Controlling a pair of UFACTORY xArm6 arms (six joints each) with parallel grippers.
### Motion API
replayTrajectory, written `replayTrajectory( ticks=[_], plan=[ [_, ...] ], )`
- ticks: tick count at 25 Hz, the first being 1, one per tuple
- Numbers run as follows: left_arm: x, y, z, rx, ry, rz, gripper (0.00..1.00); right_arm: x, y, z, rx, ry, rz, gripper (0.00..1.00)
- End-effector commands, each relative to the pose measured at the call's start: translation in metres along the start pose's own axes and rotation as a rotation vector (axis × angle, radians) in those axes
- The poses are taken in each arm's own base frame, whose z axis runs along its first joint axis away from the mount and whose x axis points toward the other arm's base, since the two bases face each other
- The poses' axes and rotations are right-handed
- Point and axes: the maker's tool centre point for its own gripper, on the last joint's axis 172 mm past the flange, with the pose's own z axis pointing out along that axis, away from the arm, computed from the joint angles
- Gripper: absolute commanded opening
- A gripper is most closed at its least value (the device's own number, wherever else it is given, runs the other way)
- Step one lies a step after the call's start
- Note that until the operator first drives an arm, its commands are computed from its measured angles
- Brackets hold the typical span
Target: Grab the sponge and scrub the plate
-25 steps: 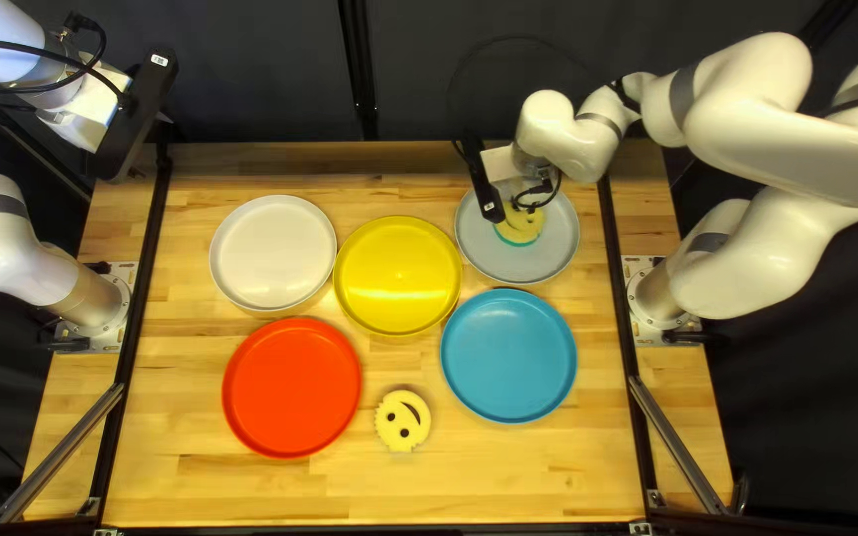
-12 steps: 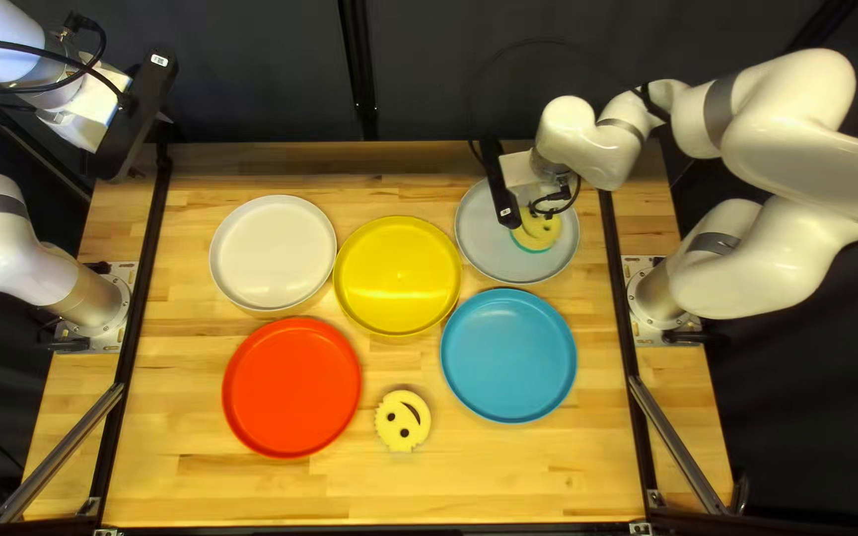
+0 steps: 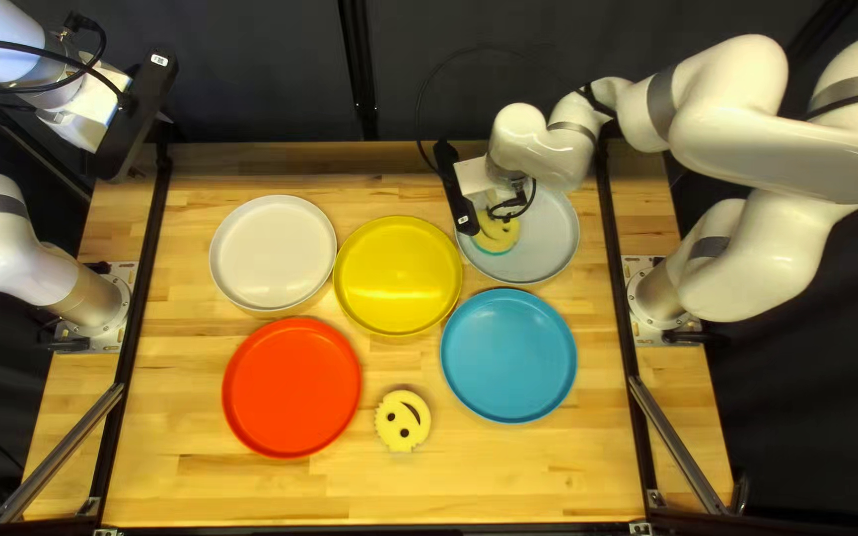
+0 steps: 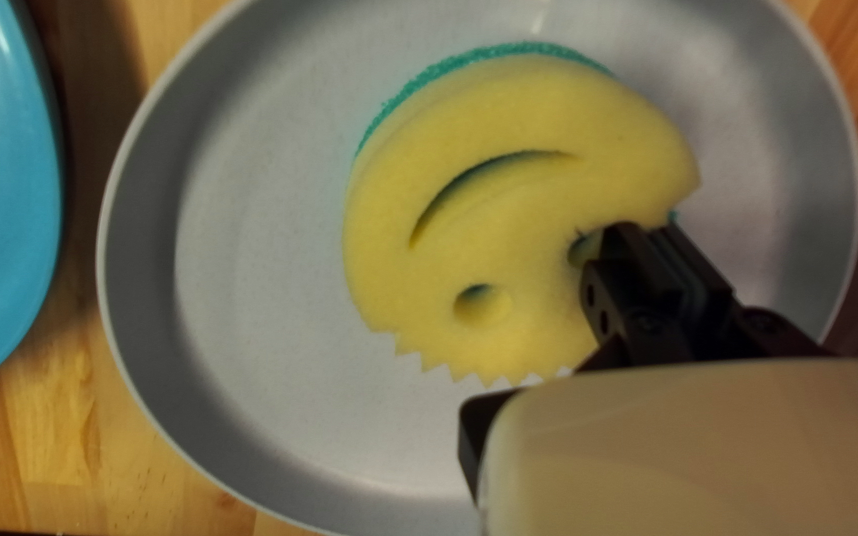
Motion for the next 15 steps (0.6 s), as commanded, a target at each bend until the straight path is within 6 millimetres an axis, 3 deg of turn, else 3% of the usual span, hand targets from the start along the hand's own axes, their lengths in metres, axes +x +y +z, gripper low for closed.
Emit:
replayTrajectory(
  ticks=[1, 11, 15],
  plan=[
    [0.000, 0.000, 0.000, 0.000, 0.000, 0.000, 1.00, -0.026, -0.011, -0.002, 0.004, -0.007, 0.016, 0.00],
    [0.000, 0.000, 0.000, 0.000, 0.000, 0.000, 1.00, -0.076, -0.030, -0.010, 0.015, -0.035, 0.072, 0.00],
    [0.000, 0.000, 0.000, 0.000, 0.000, 0.000, 1.00, -0.067, -0.032, -0.010, 0.014, -0.036, 0.076, 0.00]
  ],
)
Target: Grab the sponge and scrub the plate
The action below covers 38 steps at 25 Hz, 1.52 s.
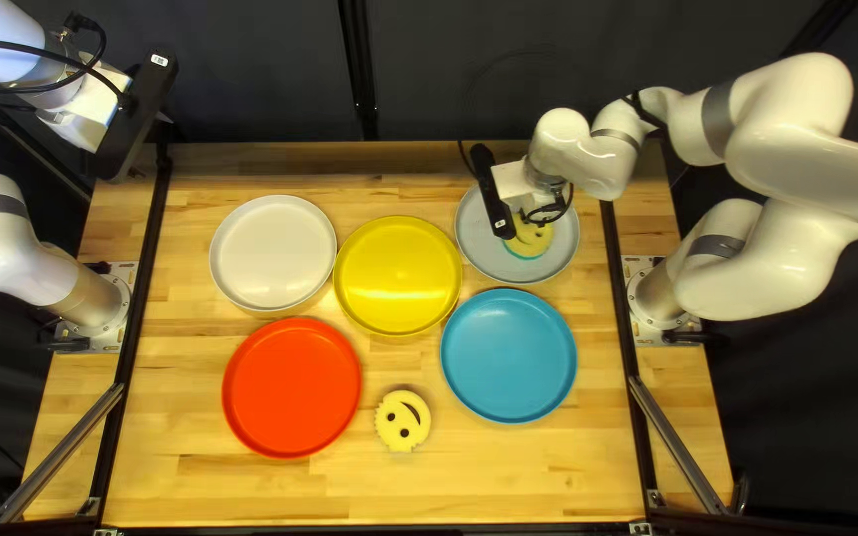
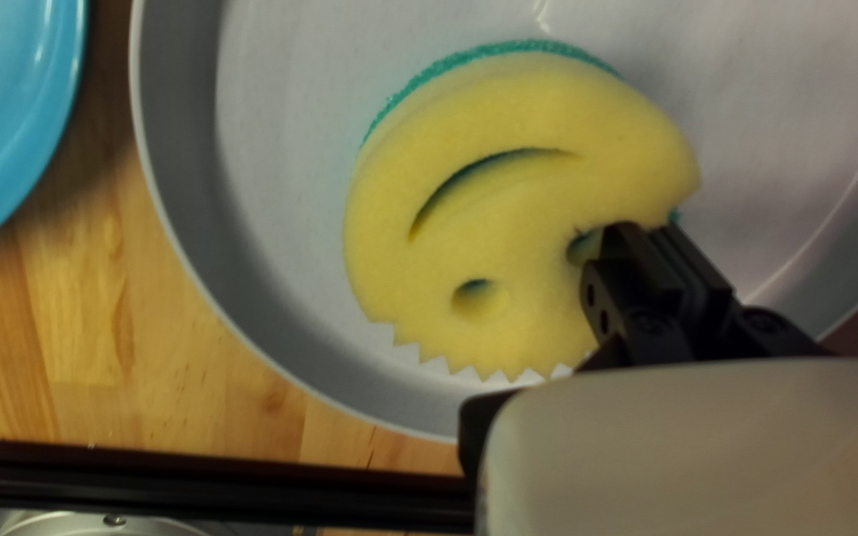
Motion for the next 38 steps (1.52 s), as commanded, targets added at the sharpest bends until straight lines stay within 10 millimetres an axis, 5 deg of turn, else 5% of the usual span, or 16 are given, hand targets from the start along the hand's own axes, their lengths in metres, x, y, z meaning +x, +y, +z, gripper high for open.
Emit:
replayTrajectory(
  ticks=[1, 11, 16, 20, 29, 38],
  plan=[
    [0.000, 0.000, 0.000, 0.000, 0.000, 0.000, 1.00, 0.017, -0.004, 0.002, -0.002, -0.001, -0.005, 0.00],
    [0.000, 0.000, 0.000, 0.000, 0.000, 0.000, 1.00, 0.081, 0.004, -0.009, -0.026, 0.022, -0.064, 0.00],
    [0.000, 0.000, 0.000, 0.000, 0.000, 0.000, 1.00, 0.081, 0.012, -0.030, 0.044, 0.045, -0.051, 0.00],
    [0.000, 0.000, 0.000, 0.000, 0.000, 0.000, 1.00, 0.088, -0.005, -0.049, 0.090, 0.067, -0.059, 0.00],
    [0.000, 0.000, 0.000, 0.000, 0.000, 0.000, 1.00, 0.128, -0.084, -0.087, 0.082, 0.142, -0.134, 0.00],
    [0.000, 0.000, 0.000, 0.000, 0.000, 0.000, 1.00, 0.128, -0.084, -0.087, 0.082, 0.142, -0.134, 0.00]
  ],
)
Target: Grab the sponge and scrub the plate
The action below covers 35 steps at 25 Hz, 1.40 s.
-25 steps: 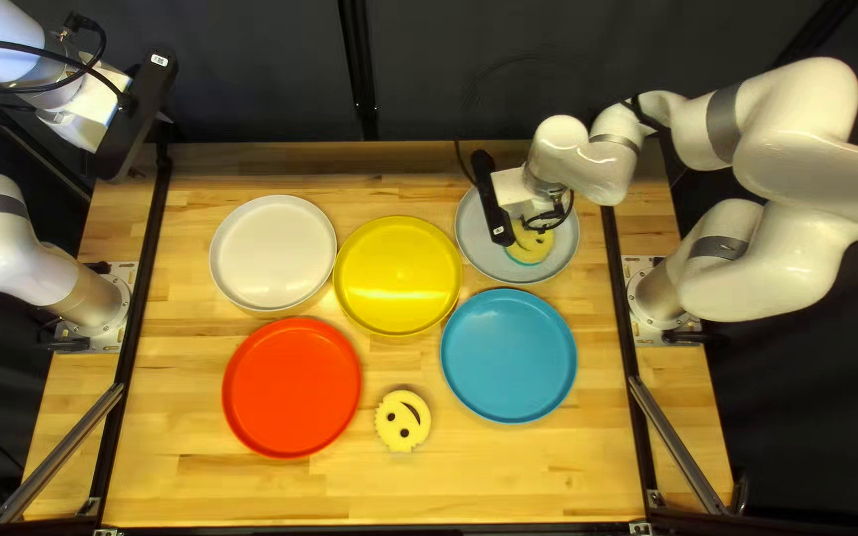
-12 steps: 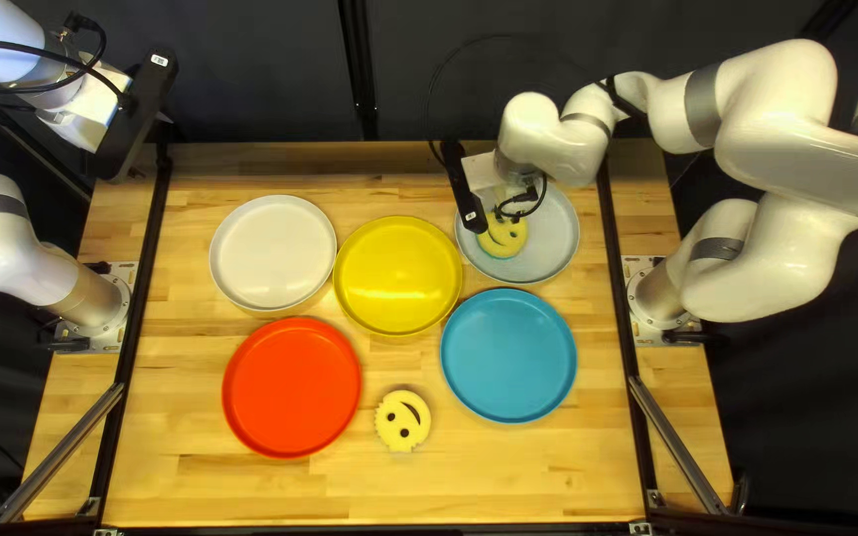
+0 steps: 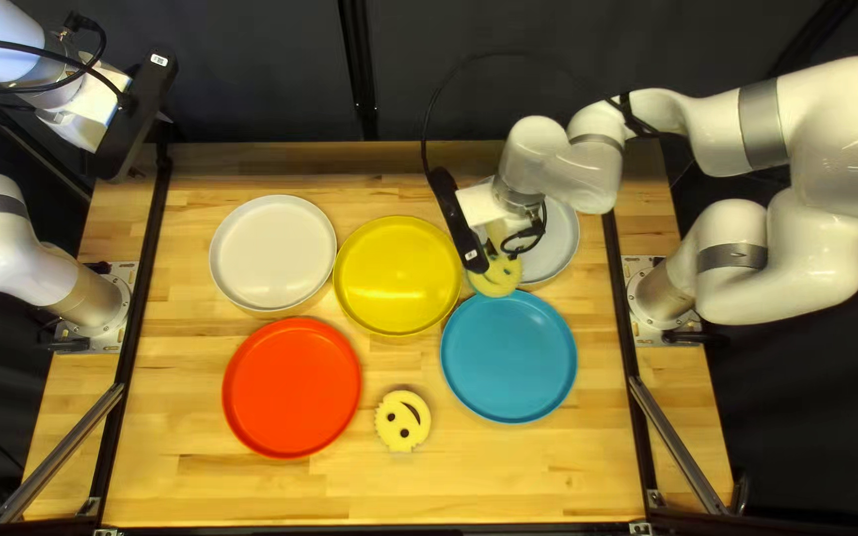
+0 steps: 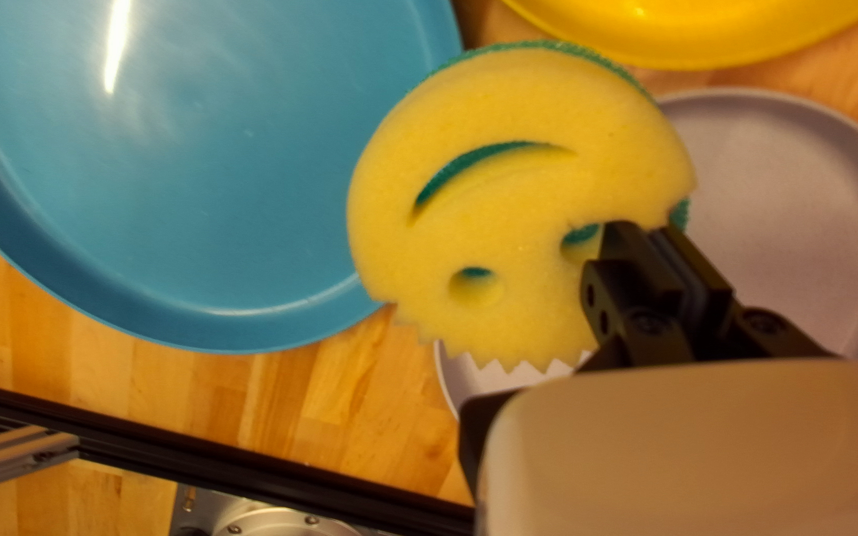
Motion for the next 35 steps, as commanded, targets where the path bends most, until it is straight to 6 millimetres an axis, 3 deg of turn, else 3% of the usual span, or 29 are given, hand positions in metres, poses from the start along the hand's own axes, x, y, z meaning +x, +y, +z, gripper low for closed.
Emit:
replayTrajectory(
  ticks=[1, 5, 10, 18, 24, 35],
  plan=[
    [0.000, 0.000, 0.000, 0.000, 0.000, 0.000, 1.00, 0.000, 0.000, 0.000, 0.000, 0.000, 0.000, 0.00],
    [0.000, 0.000, 0.000, 0.000, 0.000, 0.000, 1.00, 0.000, 0.000, 0.000, 0.000, 0.000, 0.000, 0.00],
    [0.000, 0.000, 0.000, 0.000, 0.000, 0.000, 1.00, 0.007, -0.018, 0.012, -0.017, -0.017, -0.027, 0.00],
    [0.000, 0.000, 0.000, 0.000, 0.000, 0.000, 1.00, 0.022, -0.078, 0.031, -0.014, -0.036, -0.080, 0.00],
    [0.000, 0.000, 0.000, 0.000, 0.000, 0.000, 1.00, 0.013, -0.113, 0.049, -0.023, -0.058, -0.145, 0.00],
    [0.000, 0.000, 0.000, 0.000, 0.000, 0.000, 1.00, 0.007, -0.113, 0.047, -0.017, -0.059, -0.175, 0.00]
  ],
)
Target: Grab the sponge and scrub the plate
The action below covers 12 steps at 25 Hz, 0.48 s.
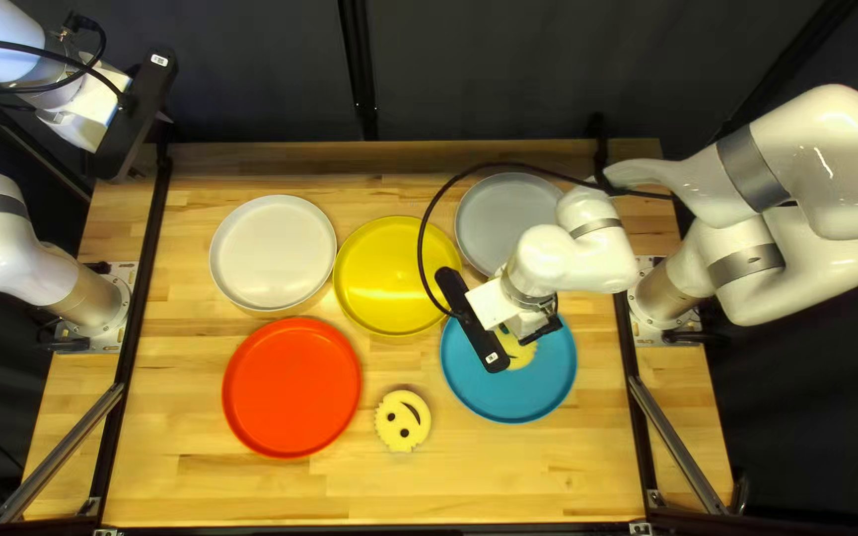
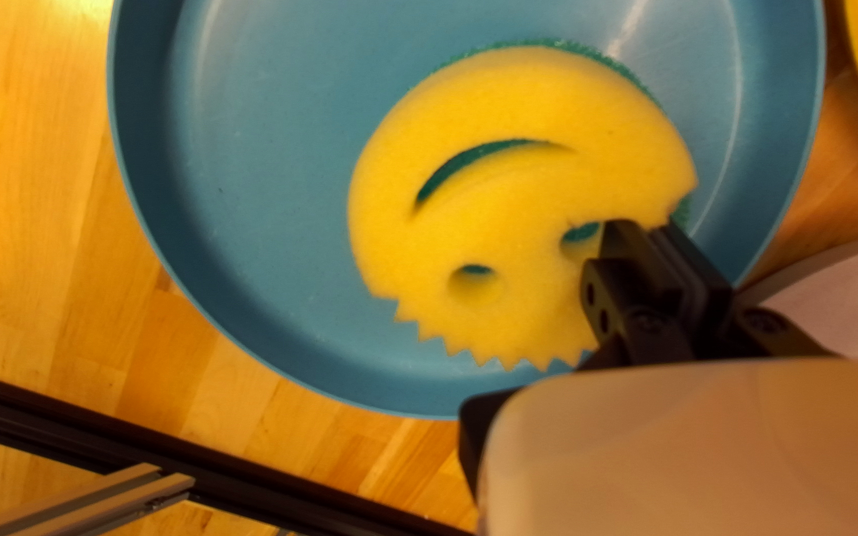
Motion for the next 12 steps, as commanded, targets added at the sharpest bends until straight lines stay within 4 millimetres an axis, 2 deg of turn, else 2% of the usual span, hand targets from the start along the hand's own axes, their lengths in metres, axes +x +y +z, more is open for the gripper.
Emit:
replayTrajectory(
  ticks=[1, 8, 12],
  plan=[
    [0.000, 0.000, 0.000, 0.000, 0.000, 0.000, 1.00, 0.001, -0.001, 0.005, -0.005, -0.002, -0.003, 0.00],
    [0.000, 0.000, 0.000, 0.000, 0.000, 0.000, 1.00, 0.023, -0.022, 0.018, -0.009, -0.023, -0.044, 0.00],
    [0.000, 0.000, 0.000, 0.000, 0.000, 0.000, 1.00, 0.025, -0.035, 0.022, -0.004, -0.039, -0.071, 0.00]
  ],
)
